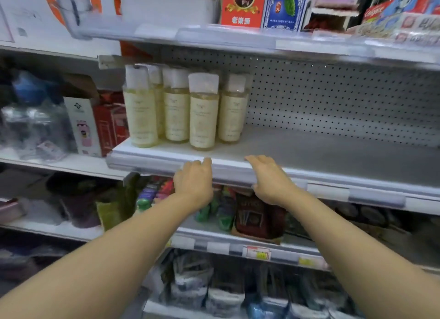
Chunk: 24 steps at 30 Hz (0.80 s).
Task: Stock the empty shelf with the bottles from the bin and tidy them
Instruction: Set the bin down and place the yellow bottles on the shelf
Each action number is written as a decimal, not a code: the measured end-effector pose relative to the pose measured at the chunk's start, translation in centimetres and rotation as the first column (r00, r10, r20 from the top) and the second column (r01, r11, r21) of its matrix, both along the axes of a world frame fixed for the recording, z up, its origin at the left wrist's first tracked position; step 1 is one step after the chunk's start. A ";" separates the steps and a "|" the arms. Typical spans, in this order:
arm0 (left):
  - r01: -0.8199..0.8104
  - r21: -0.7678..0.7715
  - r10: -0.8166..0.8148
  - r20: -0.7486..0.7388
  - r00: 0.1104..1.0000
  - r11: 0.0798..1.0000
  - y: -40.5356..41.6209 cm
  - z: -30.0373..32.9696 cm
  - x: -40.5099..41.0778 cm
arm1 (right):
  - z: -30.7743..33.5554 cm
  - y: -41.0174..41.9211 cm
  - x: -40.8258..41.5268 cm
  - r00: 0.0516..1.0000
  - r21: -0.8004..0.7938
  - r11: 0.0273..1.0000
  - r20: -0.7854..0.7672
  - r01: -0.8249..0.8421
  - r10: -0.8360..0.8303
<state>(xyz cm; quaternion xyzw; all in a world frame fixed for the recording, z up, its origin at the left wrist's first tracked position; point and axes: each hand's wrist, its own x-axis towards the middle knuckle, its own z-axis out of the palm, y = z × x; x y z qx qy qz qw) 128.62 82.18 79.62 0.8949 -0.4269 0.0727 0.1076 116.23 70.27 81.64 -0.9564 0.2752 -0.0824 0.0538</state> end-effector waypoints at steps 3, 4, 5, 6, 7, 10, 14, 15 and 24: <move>0.020 0.027 -0.019 -0.042 0.999 0.999 2.9 -2.7 -0.8 | -2.7 2.9 -1.0 1.000 0.049 0.999 -0.018 -0.008 0.009; 0.023 0.039 -0.021 -0.054 0.998 0.999 3.7 -3.8 -0.9 | -3.9 3.6 -1.2 0.999 0.062 0.998 -0.037 -0.010 0.013; 0.023 0.059 -0.020 -0.066 0.998 0.998 4.4 -5.0 -1.0 | -5.1 4.3 -1.4 0.998 0.076 0.997 -0.064 -0.011 0.016; 0.020 0.087 -0.013 -0.082 0.997 0.996 5.1 -6.3 -1.1 | -6.4 5.0 -1.6 0.995 0.095 0.995 -0.094 -0.010 0.019; 0.016 0.118 -0.004 -0.101 0.995 0.993 5.7 -7.6 -1.2 | -7.7 5.6 -1.8 0.992 0.120 0.993 -0.128 -0.007 0.023; 0.016 0.204 0.019 -0.167 0.986 0.979 7.3 -11.3 -1.3 | -11.8 6.8 -2.3 0.977 0.172 0.985 -0.210 0.004 0.033; 0.013 0.280 0.063 -0.258 0.964 0.960 9.1 -16.7 -1.7 | -17.3 7.4 -2.8 0.959 0.244 0.970 -0.278 0.009 0.060; 0.009 0.298 0.076 -0.274 0.959 0.954 9.4 -18.1 -1.9 | -18.8 7.5 -2.9 0.952 0.268 0.963 -0.298 0.013 0.070; -0.022 0.482 0.256 -0.426 0.868 0.876 10.7 -31.1 -5.2 | -32.7 6.6 -5.8 0.880 0.415 0.907 -0.455 0.076 0.134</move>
